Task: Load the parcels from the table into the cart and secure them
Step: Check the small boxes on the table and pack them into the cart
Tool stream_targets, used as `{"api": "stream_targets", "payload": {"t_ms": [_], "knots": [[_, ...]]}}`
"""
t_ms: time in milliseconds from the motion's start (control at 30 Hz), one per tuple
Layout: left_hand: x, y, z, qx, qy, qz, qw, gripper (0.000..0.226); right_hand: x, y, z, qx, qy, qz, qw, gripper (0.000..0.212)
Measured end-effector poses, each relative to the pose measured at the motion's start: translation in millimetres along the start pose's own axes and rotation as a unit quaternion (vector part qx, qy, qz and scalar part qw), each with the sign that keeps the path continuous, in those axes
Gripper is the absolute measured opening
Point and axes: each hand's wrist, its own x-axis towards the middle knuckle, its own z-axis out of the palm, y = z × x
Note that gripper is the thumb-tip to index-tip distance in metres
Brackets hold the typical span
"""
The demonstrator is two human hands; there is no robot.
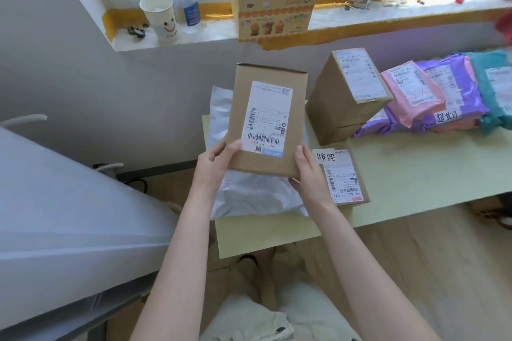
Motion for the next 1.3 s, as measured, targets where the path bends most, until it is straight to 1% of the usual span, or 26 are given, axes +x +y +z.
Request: {"api": "stream_targets", "payload": {"t_ms": [67, 100, 167, 233, 367, 433, 567, 667, 767, 833, 967, 1067, 1300], "knots": [[-7, 15, -4, -0.026, -0.054, 0.018, 0.998, 0.039, -15, -13, -7, 0.036, -0.004, -0.034, 0.999, 0.044], [-11, 22, -5, -0.031, -0.079, 0.027, 0.996, 0.037, -23, -18, -11, 0.053, -0.010, -0.053, 0.997, 0.045], [-17, 35, -5, -0.025, -0.126, 0.049, 0.990, 0.042, -37, -31, -22, 0.075, -0.024, -0.089, 0.993, 0.058], [-22, 46, -3, -0.018, -0.165, 0.063, 0.984, 0.051, -50, -42, -33, 0.088, -0.021, -0.106, 0.990, 0.071], [-34, 62, 15, 0.003, -0.226, 0.096, 0.969, 0.059, -71, -55, -64, 0.092, -0.009, -0.133, 0.987, 0.063], [-39, 67, 30, 0.003, -0.237, 0.104, 0.966, 0.064, -82, -59, -81, 0.090, 0.006, -0.145, 0.985, 0.060], [-49, 68, 64, 0.007, -0.264, 0.112, 0.958, 0.059, -105, -61, -113, 0.085, 0.046, -0.168, 0.981, 0.057], [-56, 66, 94, 0.008, -0.286, 0.115, 0.951, 0.059, -123, -59, -139, 0.084, 0.072, -0.174, 0.979, 0.064], [-69, 65, 127, 0.011, -0.310, 0.122, 0.943, 0.060, -141, -56, -167, 0.091, 0.103, -0.173, 0.975, 0.064], [-80, 62, 152, 0.006, -0.324, 0.126, 0.938, 0.062, -154, -54, -189, 0.099, 0.124, -0.174, 0.972, 0.069], [-106, 54, 210, 0.006, -0.340, 0.129, 0.931, 0.061, -184, -52, -238, 0.113, 0.167, -0.182, 0.962, 0.065], [-125, 47, 255, 0.018, -0.351, 0.135, 0.926, 0.058, -206, -47, -279, 0.127, 0.184, -0.181, 0.958, 0.088], [-172, 30, 354, 0.030, -0.394, 0.151, 0.906, 0.051, -256, -36, -373, 0.133, 0.226, -0.187, 0.947, 0.094]]}}
